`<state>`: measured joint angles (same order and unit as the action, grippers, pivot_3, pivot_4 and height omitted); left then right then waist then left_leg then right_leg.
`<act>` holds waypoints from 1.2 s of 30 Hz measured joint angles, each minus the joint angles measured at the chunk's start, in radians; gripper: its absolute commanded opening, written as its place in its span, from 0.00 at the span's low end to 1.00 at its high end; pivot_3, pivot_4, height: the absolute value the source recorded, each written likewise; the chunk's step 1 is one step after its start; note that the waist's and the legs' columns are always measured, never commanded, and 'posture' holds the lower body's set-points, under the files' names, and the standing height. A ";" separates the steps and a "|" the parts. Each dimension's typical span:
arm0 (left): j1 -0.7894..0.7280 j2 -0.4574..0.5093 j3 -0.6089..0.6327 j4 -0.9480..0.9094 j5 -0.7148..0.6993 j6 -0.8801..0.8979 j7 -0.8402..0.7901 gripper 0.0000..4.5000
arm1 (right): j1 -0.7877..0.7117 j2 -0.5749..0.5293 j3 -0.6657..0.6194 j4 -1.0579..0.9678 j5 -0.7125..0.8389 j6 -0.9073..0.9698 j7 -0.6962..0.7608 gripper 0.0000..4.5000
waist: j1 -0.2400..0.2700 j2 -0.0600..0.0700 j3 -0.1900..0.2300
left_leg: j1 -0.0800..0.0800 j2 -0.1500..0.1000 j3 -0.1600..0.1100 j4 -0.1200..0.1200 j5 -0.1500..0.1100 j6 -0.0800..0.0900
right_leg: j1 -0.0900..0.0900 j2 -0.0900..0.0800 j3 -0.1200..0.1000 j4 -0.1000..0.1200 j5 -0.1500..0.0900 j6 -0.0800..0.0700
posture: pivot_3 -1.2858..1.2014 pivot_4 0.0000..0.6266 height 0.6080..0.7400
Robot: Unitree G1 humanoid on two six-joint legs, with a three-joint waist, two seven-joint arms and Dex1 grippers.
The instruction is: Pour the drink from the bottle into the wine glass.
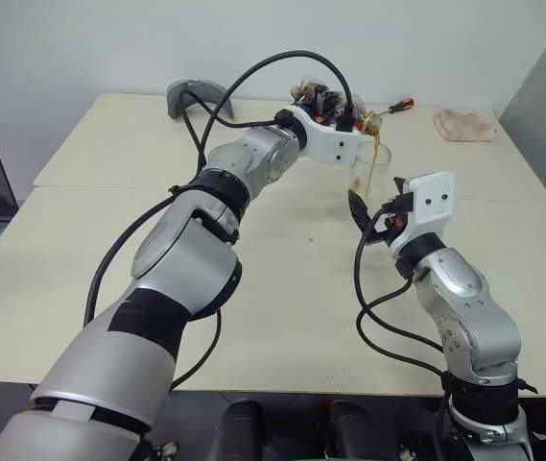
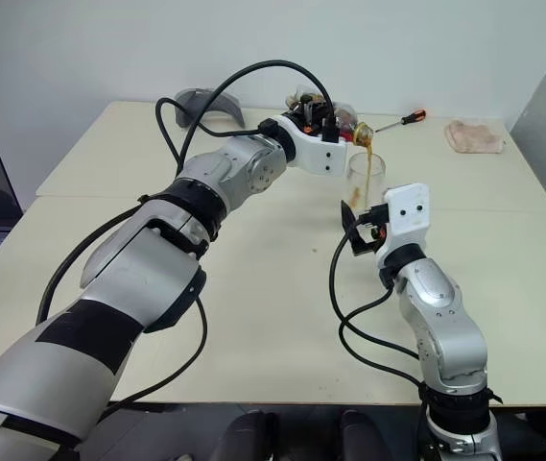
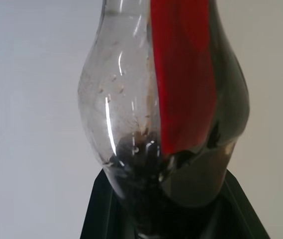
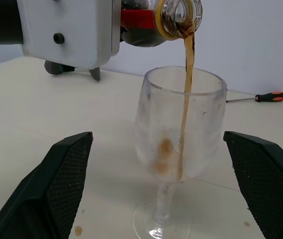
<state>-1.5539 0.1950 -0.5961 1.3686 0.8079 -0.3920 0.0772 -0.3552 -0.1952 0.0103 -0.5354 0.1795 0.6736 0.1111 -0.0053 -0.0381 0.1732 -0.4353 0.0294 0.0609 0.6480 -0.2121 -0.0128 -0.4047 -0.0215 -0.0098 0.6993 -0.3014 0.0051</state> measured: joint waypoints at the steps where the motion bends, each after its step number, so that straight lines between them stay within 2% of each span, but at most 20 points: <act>1: -0.001 0.000 -0.003 0.000 0.000 0.001 0.000 0.17 | 0.000 0.000 0.002 0.000 0.000 0.000 0.001 1.00 | 0.000 0.000 0.000 | 0.000 0.000 0.000 0.000 0.000 0.000 | 0.000 0.000 0.000 0.000 0.000 0.000 | 0.52 0.24 1.00; 15: -0.004 0.000 -0.008 0.001 0.008 0.013 0.009 0.17 | 0.003 0.000 0.003 0.000 0.000 -0.001 0.010 1.00 | 0.000 0.000 0.000 | 0.000 0.000 0.000 0.000 0.000 0.000 | 0.000 0.000 0.000 0.000 0.000 0.000 | 0.52 0.24 1.00; 36: -0.024 0.011 -0.008 0.003 0.020 0.014 0.019 0.17 | 0.032 -0.004 0.012 0.000 -0.014 -0.121 0.036 1.00 | 0.000 0.000 0.000 | 0.000 0.000 0.000 0.001 0.000 0.000 | 0.000 0.000 0.000 0.001 0.000 0.000 | 0.52 0.24 1.00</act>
<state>-1.5778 0.2056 -0.6045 1.3716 0.8283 -0.3779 0.0966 -0.3228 -0.1996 0.0224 -0.5353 0.1657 0.5529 0.1475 -0.0054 -0.0380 0.1732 -0.4353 0.0293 0.0608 0.6487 -0.2119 -0.0131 -0.4046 -0.0216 -0.0098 0.6999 -0.3014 0.0051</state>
